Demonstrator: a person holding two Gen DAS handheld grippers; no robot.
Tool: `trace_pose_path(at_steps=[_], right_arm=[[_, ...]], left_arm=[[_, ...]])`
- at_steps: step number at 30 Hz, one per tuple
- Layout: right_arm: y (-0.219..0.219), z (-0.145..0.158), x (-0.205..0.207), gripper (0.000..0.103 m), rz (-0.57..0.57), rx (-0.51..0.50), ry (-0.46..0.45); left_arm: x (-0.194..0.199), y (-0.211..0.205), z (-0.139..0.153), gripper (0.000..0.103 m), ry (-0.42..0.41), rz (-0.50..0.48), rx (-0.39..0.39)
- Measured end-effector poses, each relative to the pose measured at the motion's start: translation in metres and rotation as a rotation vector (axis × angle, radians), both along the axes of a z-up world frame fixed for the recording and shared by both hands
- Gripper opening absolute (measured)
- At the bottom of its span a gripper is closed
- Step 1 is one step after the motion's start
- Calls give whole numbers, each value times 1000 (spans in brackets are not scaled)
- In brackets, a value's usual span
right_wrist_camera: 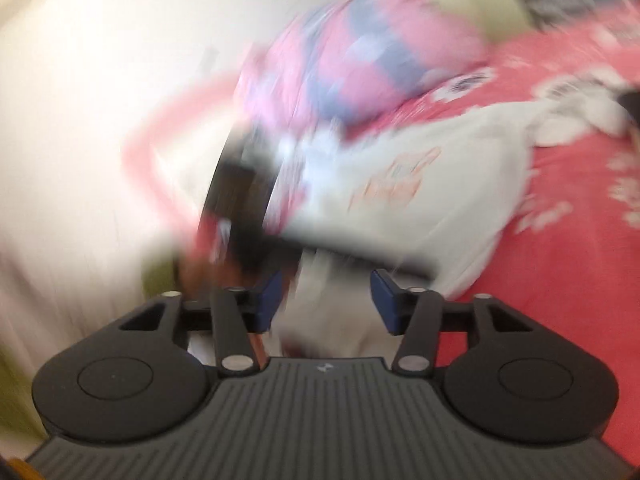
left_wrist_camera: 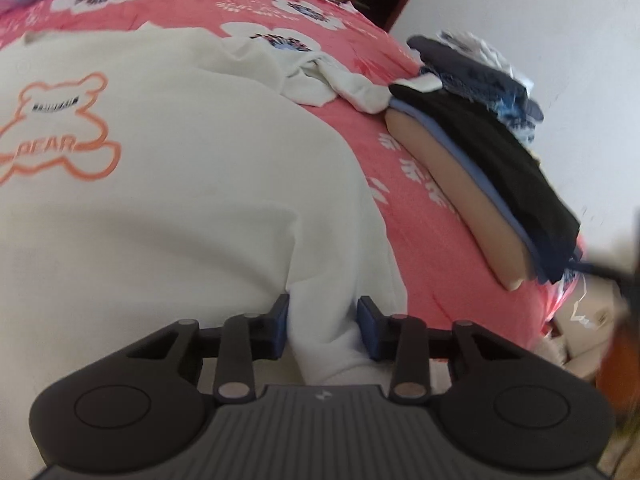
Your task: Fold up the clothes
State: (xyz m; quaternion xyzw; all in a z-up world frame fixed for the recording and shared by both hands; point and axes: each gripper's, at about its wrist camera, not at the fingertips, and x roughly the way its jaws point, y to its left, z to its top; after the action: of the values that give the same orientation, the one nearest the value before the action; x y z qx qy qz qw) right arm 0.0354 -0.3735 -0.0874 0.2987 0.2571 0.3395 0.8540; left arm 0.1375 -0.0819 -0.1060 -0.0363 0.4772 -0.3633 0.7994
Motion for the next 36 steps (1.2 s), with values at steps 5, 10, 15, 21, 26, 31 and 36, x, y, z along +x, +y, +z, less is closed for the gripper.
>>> trace_pose_path(at_steps=[5,10,15,21,26,31,36], right_arm=[[-52,-22,133,55,-238,285,315],[-47,-74,236,60,-406,355,635],[-41,-91,281,62,-484,353,675],[-39,-51,314,12,-454,202,465],[-43,12,324,11,-425,-90,200],[-38,6,347,11,-443,-448,138],[-53,-50,367,29,-473,-454,341]], left_arm=[[0,10,-4,38,17,38,-68],[-4,9,-6,37,-18,31,-65],[-10,9,-6,36,-59,13,-61],[-5,6,-4,38,-28,5,-90],[4,-11,-2,41,2,-10,-93],[6,-24,1,52,20,-13,-71],[6,-24,6,59,36,8,-66]])
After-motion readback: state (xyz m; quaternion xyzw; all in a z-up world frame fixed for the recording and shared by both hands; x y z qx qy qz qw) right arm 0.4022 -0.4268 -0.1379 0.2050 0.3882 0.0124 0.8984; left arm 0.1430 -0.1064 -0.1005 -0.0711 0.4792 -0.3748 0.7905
